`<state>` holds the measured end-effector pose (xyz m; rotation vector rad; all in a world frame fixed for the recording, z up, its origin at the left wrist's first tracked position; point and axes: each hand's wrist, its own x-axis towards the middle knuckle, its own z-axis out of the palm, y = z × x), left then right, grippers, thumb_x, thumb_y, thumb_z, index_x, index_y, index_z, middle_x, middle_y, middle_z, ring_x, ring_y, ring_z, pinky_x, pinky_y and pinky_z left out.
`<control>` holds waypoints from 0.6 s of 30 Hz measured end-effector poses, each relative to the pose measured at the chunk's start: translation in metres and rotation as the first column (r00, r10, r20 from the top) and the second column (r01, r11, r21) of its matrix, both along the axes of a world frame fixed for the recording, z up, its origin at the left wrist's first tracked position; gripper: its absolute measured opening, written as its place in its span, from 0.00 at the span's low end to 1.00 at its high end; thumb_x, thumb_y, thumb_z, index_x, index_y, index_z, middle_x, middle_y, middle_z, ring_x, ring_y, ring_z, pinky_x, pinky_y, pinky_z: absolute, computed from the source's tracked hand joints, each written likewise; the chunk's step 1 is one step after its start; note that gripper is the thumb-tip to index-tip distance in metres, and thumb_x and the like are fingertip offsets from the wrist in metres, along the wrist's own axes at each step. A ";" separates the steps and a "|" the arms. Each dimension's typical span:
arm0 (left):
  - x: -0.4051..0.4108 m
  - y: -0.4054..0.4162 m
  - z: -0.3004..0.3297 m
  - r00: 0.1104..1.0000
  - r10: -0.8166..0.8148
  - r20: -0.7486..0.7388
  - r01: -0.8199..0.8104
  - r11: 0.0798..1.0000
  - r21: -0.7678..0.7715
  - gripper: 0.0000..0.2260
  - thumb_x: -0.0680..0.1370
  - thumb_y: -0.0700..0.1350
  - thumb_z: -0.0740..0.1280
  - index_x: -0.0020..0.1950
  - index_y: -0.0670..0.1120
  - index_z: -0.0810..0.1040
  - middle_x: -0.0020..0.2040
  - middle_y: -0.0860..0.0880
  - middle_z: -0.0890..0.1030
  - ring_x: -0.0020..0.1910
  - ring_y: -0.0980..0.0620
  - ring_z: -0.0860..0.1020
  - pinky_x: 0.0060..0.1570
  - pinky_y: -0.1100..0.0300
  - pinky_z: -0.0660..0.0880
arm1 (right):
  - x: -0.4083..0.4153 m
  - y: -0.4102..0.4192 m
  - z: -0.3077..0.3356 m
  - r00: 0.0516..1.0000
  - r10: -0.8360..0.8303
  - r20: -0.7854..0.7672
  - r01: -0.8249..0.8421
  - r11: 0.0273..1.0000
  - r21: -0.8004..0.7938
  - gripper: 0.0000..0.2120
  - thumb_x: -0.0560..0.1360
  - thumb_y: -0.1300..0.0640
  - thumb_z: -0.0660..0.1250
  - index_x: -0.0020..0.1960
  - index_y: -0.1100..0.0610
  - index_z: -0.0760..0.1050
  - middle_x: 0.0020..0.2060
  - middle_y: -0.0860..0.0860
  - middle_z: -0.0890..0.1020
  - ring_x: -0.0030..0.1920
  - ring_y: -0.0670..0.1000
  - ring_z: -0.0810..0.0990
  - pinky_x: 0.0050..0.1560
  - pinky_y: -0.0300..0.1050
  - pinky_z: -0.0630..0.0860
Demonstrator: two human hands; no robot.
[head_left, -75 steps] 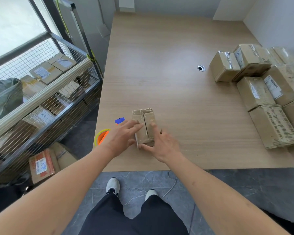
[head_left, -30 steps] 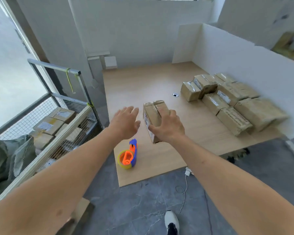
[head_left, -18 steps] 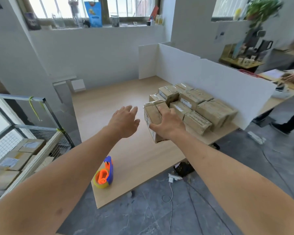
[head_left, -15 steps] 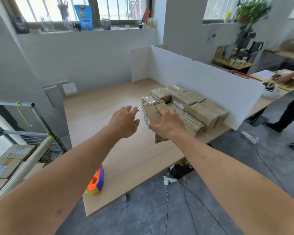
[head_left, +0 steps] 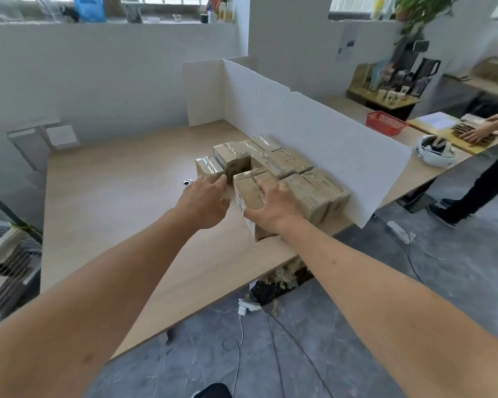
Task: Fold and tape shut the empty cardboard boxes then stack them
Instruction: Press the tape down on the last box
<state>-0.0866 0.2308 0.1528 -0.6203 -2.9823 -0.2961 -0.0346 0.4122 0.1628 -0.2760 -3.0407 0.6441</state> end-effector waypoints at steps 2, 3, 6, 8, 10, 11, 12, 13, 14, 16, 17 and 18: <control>-0.021 0.015 -0.010 1.000 0.014 0.024 -0.013 1.000 -0.013 0.25 0.82 0.52 0.61 0.77 0.44 0.66 0.75 0.44 0.70 0.74 0.40 0.68 0.71 0.45 0.68 | -0.019 0.016 -0.006 1.000 0.013 0.014 -0.013 1.000 0.004 0.41 0.70 0.37 0.72 0.78 0.47 0.62 0.76 0.54 0.63 0.75 0.57 0.65 0.67 0.54 0.71; -0.033 0.023 -0.016 0.999 0.022 0.038 -0.021 1.000 -0.020 0.25 0.82 0.52 0.61 0.78 0.45 0.65 0.74 0.44 0.70 0.74 0.40 0.67 0.71 0.45 0.68 | -0.030 0.024 -0.011 1.000 0.020 0.021 -0.020 1.000 -0.001 0.40 0.70 0.38 0.72 0.78 0.46 0.62 0.76 0.54 0.63 0.75 0.57 0.65 0.67 0.54 0.70; -0.071 0.039 -0.036 0.996 0.051 0.072 -0.049 0.999 -0.021 0.26 0.83 0.52 0.61 0.79 0.45 0.64 0.74 0.44 0.70 0.74 0.39 0.67 0.70 0.45 0.68 | -0.073 0.042 -0.028 0.999 0.040 0.036 -0.039 0.999 -0.031 0.39 0.69 0.38 0.72 0.76 0.46 0.65 0.74 0.55 0.65 0.72 0.58 0.67 0.67 0.55 0.72; -0.101 0.046 -0.051 0.995 0.065 0.082 -0.063 0.998 -0.018 0.26 0.83 0.52 0.61 0.79 0.44 0.64 0.74 0.43 0.70 0.74 0.40 0.67 0.70 0.45 0.68 | -0.107 0.050 -0.044 0.998 0.048 0.046 -0.046 0.998 -0.047 0.38 0.69 0.38 0.72 0.75 0.46 0.65 0.73 0.56 0.66 0.72 0.58 0.68 0.67 0.54 0.72; -0.130 0.050 -0.066 0.990 0.085 0.108 -0.083 0.996 -0.028 0.25 0.83 0.52 0.61 0.79 0.44 0.65 0.74 0.43 0.70 0.73 0.40 0.68 0.70 0.45 0.68 | -0.141 0.053 -0.061 0.997 0.050 0.064 -0.046 0.998 -0.053 0.39 0.68 0.36 0.72 0.76 0.45 0.64 0.71 0.56 0.67 0.71 0.59 0.68 0.66 0.54 0.72; -0.143 0.051 -0.073 0.986 0.100 0.132 -0.096 0.995 -0.036 0.24 0.83 0.51 0.60 0.78 0.44 0.65 0.73 0.43 0.71 0.73 0.40 0.68 0.70 0.45 0.68 | -0.157 0.053 -0.069 0.995 0.053 0.083 -0.049 0.997 -0.052 0.40 0.68 0.35 0.72 0.76 0.45 0.64 0.71 0.56 0.67 0.71 0.59 0.69 0.66 0.54 0.72; -0.156 0.051 -0.080 0.981 0.118 0.154 -0.112 0.993 -0.044 0.23 0.83 0.51 0.60 0.77 0.44 0.66 0.73 0.43 0.71 0.72 0.40 0.69 0.69 0.45 0.68 | -0.173 0.053 -0.077 0.992 0.063 0.110 -0.057 0.997 -0.053 0.40 0.68 0.34 0.71 0.76 0.45 0.64 0.71 0.56 0.66 0.71 0.59 0.69 0.66 0.54 0.73; -0.168 0.051 -0.087 0.976 0.134 0.170 -0.127 0.990 -0.054 0.23 0.83 0.51 0.60 0.76 0.44 0.66 0.73 0.43 0.71 0.72 0.40 0.69 0.69 0.46 0.68 | -0.188 0.053 -0.084 0.988 0.074 0.134 -0.067 0.996 -0.056 0.41 0.68 0.33 0.71 0.76 0.44 0.64 0.71 0.56 0.66 0.70 0.59 0.69 0.66 0.54 0.73; -0.181 0.052 -0.093 0.971 0.148 0.188 -0.138 0.988 -0.062 0.22 0.84 0.51 0.60 0.76 0.44 0.66 0.73 0.43 0.71 0.72 0.40 0.69 0.69 0.46 0.68 | -0.201 0.054 -0.089 0.985 0.081 0.150 -0.072 0.995 -0.064 0.41 0.68 0.32 0.71 0.76 0.44 0.64 0.71 0.55 0.66 0.70 0.59 0.70 0.66 0.55 0.73; -0.204 0.053 -0.102 0.958 0.180 0.224 -0.171 0.983 -0.060 0.23 0.83 0.51 0.60 0.77 0.44 0.66 0.73 0.43 0.70 0.72 0.40 0.69 0.70 0.46 0.68 | -0.228 0.056 -0.098 0.983 0.096 0.160 -0.085 0.994 -0.071 0.39 0.68 0.32 0.71 0.75 0.44 0.65 0.69 0.54 0.67 0.68 0.58 0.71 0.64 0.54 0.74; -0.214 0.054 -0.106 0.953 0.193 0.236 -0.184 0.981 -0.059 0.24 0.83 0.51 0.60 0.77 0.44 0.65 0.74 0.43 0.70 0.73 0.41 0.69 0.70 0.45 0.68 | -0.239 0.056 -0.101 0.980 0.109 0.164 -0.098 0.992 -0.075 0.39 0.68 0.33 0.71 0.74 0.45 0.65 0.68 0.54 0.67 0.68 0.58 0.71 0.63 0.53 0.73; -0.223 0.054 -0.110 0.948 0.203 0.246 -0.194 0.979 -0.061 0.24 0.83 0.51 0.60 0.78 0.44 0.65 0.74 0.43 0.70 0.73 0.41 0.68 0.70 0.45 0.68 | -0.250 0.056 -0.105 0.978 0.124 0.170 -0.112 0.991 -0.077 0.38 0.69 0.34 0.72 0.74 0.45 0.65 0.67 0.54 0.68 0.67 0.58 0.71 0.62 0.53 0.73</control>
